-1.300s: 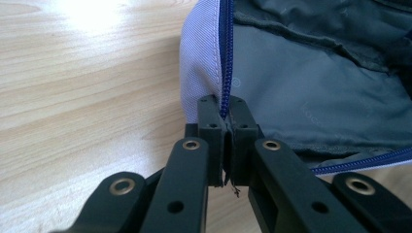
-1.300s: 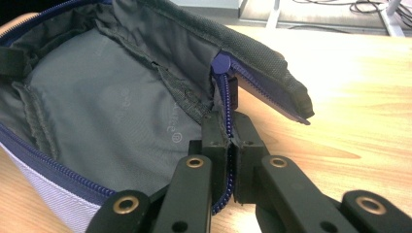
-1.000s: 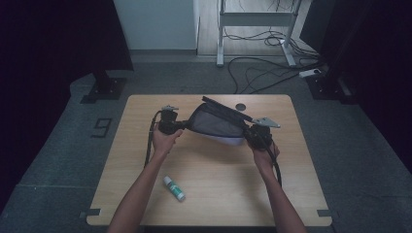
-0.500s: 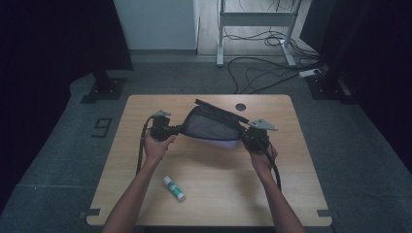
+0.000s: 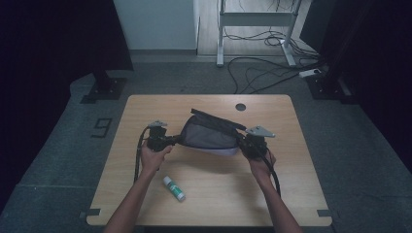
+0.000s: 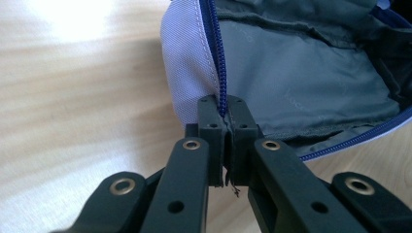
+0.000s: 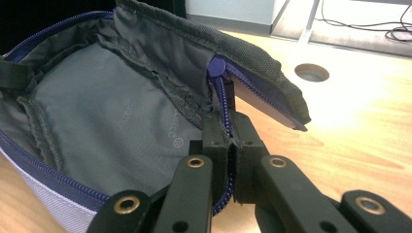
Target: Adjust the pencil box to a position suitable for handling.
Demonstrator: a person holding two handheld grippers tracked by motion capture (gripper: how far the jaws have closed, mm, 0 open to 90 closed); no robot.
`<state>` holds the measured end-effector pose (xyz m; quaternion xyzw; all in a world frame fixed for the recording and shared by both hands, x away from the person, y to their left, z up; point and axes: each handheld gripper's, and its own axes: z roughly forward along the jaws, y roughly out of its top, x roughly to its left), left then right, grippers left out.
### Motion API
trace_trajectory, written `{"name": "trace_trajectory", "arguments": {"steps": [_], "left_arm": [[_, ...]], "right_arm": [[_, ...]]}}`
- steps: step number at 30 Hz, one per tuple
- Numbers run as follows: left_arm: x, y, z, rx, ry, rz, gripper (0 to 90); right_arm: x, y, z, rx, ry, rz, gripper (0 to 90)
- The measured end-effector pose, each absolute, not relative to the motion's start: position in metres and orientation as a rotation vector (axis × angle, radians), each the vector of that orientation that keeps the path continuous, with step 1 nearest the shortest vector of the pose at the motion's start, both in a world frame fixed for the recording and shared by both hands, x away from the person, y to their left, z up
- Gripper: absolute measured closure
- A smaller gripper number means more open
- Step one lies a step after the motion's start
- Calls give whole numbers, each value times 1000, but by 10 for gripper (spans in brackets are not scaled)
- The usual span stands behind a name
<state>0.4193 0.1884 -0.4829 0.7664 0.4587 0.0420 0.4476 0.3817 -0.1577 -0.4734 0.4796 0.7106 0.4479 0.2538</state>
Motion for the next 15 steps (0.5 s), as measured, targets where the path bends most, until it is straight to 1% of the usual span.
{"name": "trace_trajectory", "arguments": {"steps": [5, 10, 15], "left_arm": [[412, 185, -497, 1931, 1148, 63, 872], [409, 184, -510, 1949, 1169, 22, 865], [408, 184, -517, 1971, 1180, 1, 854]], "right_arm": [[381, -161, -487, 1321, 1977, 1204, 855], [388, -163, -506, 1364, 2051, 1151, 852], [392, -162, -515, 1378, 2079, 1117, 849]]}}
